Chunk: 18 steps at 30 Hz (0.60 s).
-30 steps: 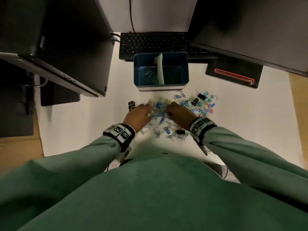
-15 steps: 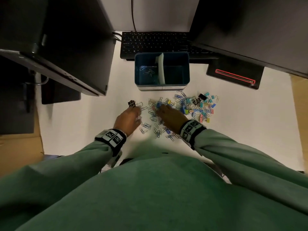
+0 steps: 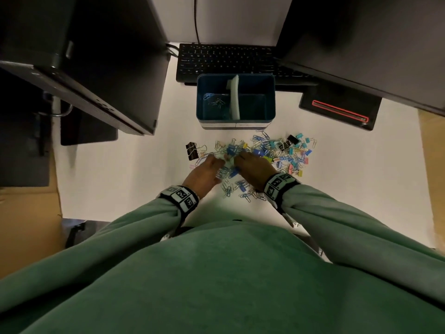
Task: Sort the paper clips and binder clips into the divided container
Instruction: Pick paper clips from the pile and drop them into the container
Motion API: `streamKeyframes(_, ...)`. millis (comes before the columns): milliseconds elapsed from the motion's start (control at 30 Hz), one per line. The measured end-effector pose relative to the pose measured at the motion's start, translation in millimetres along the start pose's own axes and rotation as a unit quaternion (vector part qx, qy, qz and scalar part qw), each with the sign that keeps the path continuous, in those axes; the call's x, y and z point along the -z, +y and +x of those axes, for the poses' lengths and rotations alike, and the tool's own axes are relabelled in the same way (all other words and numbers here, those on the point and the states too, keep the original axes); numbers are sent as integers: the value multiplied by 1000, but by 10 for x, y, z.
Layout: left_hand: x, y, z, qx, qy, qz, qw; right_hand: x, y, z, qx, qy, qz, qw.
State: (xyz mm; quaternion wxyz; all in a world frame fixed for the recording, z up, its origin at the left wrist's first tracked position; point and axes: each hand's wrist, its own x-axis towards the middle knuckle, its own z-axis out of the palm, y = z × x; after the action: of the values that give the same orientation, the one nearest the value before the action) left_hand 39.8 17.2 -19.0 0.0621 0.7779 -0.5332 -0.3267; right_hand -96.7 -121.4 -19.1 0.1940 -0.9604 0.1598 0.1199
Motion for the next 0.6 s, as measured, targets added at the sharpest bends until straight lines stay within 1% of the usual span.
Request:
streamKeyframes(67,-5,48,80,-10,-8,0,1000,-2,16,7,-8,-11,31,999)
streamKeyframes(133,-10,56,125,-10,-12,-6,1000,34,56,-11,-32,-9,74,997)
streamKeyframes(233,-9,50,160,-17,-11,7,1000,153,159,-92,-72,1,174,982)
streamKeyframes(300,-5,65,165,-30,-11,41,999,286,186,-146,-76,20,230,970)
streamKeyframes(367,8,82,164,-37,-9,55,998,490,137,-129,-74,56,274,957)
streamKeyframes(467,48,66,147,-34,-5,28,999,839,-4,183,-91,151,326,929)
streamKeyframes(533,104,47,129,-22,-7,-3,1000,1048,-65,499,-91,208,326,918)
streamKeyframes(567,139,43,120,-15,-11,-20,1000,1112,-79,655,-93,212,307,923)
streamKeyframes(600,179,28,117,-10,-9,-41,999,1151,-95,798,-98,195,283,934)
